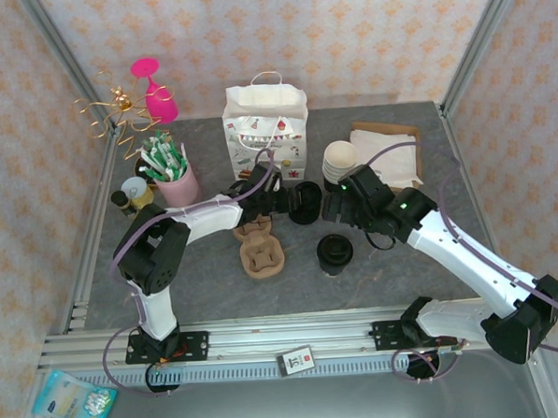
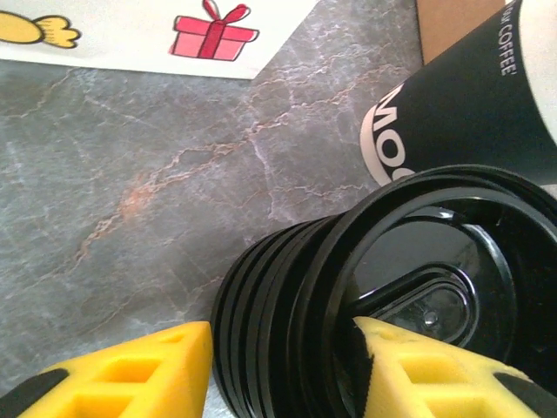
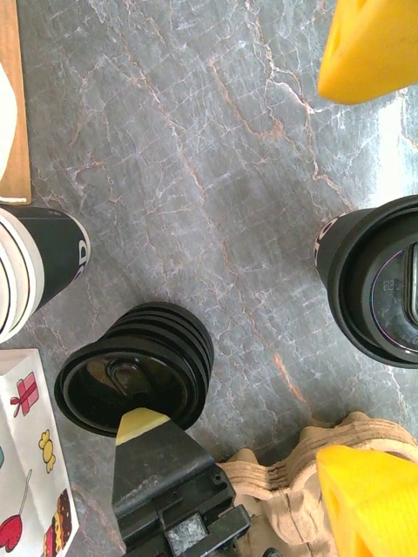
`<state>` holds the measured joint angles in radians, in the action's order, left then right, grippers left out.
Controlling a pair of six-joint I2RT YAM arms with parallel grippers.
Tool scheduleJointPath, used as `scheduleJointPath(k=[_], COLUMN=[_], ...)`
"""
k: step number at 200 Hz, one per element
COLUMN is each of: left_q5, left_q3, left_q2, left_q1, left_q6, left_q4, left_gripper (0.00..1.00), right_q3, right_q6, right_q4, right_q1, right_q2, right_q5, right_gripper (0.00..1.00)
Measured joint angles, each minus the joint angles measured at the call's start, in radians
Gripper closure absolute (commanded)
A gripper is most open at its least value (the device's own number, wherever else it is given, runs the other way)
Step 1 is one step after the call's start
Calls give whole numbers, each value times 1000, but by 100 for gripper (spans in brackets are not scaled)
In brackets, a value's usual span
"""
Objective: Pack the takeout coffee
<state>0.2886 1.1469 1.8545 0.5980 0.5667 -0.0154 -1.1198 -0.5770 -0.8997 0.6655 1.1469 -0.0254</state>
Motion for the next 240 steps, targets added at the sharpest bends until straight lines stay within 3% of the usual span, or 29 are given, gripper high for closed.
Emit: scheduleJointPath(k=[83, 240], left_q5=[53, 68], left_q3=[32, 212], left_q2=[34, 172], left_q1=[56, 174], left_q6=[4, 75], left_q4=[-14, -32], left_gripper=[62, 59], right_q3=[11, 32], right_q6=[4, 21], right_q4=[3, 11], right_q1=[-2, -35], right_q2=[0, -21], right_q5=[0, 0], right_gripper=[0, 0])
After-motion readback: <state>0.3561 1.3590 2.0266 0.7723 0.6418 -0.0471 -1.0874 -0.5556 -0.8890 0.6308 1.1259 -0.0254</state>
